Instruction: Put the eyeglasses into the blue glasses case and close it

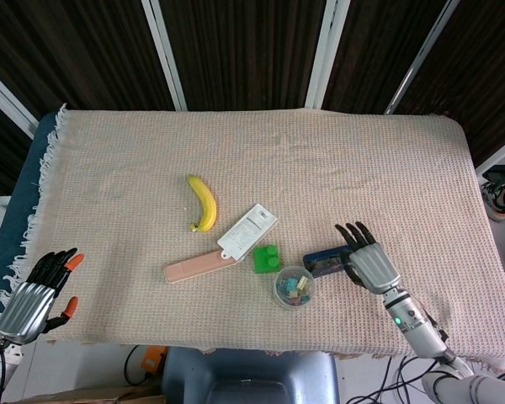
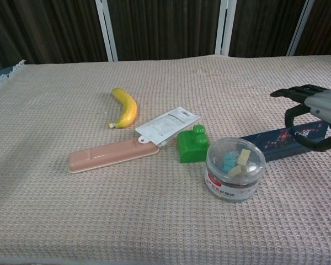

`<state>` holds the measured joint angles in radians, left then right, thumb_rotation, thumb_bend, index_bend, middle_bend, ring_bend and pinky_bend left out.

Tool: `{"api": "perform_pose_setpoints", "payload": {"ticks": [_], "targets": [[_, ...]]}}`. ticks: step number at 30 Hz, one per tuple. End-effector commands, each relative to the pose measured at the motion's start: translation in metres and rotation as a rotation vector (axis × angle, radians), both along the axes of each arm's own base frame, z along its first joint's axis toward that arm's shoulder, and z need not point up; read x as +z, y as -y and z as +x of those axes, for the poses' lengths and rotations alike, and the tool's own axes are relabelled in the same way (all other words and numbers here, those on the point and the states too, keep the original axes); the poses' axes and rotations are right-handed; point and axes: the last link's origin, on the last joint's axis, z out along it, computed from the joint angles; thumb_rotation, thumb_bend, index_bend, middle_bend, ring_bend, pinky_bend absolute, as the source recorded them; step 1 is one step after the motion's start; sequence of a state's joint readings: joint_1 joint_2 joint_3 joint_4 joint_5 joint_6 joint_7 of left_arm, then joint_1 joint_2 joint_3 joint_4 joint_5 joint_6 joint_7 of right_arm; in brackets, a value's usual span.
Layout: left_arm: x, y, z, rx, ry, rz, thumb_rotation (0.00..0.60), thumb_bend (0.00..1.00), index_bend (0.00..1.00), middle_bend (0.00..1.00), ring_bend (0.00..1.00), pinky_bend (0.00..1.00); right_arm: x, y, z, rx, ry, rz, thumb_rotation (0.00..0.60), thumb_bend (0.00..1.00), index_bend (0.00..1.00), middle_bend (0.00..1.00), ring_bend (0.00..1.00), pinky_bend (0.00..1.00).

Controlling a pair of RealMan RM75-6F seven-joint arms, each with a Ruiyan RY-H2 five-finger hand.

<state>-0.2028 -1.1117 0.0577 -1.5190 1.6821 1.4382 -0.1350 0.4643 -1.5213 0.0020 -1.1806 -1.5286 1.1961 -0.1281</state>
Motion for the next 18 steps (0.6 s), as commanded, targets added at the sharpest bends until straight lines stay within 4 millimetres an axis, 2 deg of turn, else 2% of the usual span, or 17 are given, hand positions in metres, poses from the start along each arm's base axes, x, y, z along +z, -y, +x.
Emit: {"api": "perform_pose_setpoints", "payload": {"ticks": [1, 18], "targets": [[0.0, 0.0, 0.0, 0.0, -0.001, -0.001, 0.6, 0.46, 0.0, 0.0, 0.0, 0.07, -0.002, 0.009, 0.004, -0.042, 0.024, 0.014, 0.6, 0.66, 0.73, 0.15, 0.0, 0.0], [-0.001, 0.0, 0.0, 0.002, -0.005, -0.004, 0.6, 0.46, 0.0, 0.0, 0.0, 0.07, -0.01, 0.027, 0.009, -0.081, 0.003, 0.006, 0.6, 0.66, 0.72, 0.15, 0.0, 0.0]]}}
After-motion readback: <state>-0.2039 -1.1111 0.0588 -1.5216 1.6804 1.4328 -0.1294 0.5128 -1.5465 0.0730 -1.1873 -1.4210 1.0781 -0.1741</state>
